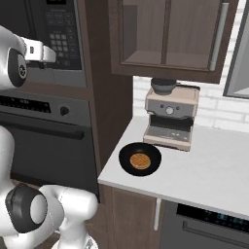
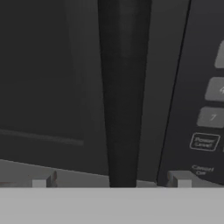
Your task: Open the microwave, place the bowl with waffle inside the microwave, then close the microwave door and turn it on.
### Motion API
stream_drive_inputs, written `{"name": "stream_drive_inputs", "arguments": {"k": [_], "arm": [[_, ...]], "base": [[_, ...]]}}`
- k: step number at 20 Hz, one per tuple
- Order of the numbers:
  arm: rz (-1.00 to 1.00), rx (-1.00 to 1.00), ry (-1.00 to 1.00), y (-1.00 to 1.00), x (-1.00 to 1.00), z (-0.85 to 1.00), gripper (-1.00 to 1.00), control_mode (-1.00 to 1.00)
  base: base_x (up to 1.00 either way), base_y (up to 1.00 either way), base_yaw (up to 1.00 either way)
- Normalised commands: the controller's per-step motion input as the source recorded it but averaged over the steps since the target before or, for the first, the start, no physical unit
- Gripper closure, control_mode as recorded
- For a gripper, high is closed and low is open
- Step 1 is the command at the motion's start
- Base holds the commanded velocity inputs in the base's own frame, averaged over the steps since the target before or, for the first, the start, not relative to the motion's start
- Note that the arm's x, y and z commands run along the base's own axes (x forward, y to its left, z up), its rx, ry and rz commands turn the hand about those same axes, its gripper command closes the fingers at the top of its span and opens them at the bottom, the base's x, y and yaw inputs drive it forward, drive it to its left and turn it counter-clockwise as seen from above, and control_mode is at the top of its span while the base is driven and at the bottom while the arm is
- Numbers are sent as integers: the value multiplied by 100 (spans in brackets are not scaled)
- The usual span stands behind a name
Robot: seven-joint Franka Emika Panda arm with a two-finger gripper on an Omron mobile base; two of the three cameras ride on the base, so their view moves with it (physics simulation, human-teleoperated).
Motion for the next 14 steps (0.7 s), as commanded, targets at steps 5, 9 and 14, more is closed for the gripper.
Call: {"name": "stream_drive_inputs", "arguments": {"k": [5, 9, 14], "arm": [[0, 0, 0, 0, 23, 0, -100, -100], [0, 0, 0, 0, 26, -5, -100, -100], [0, 0, -1, 0, 43, -31, -100, -100]], "base": [[0, 0, 0], [0, 0, 0], [0, 0, 0]]}}
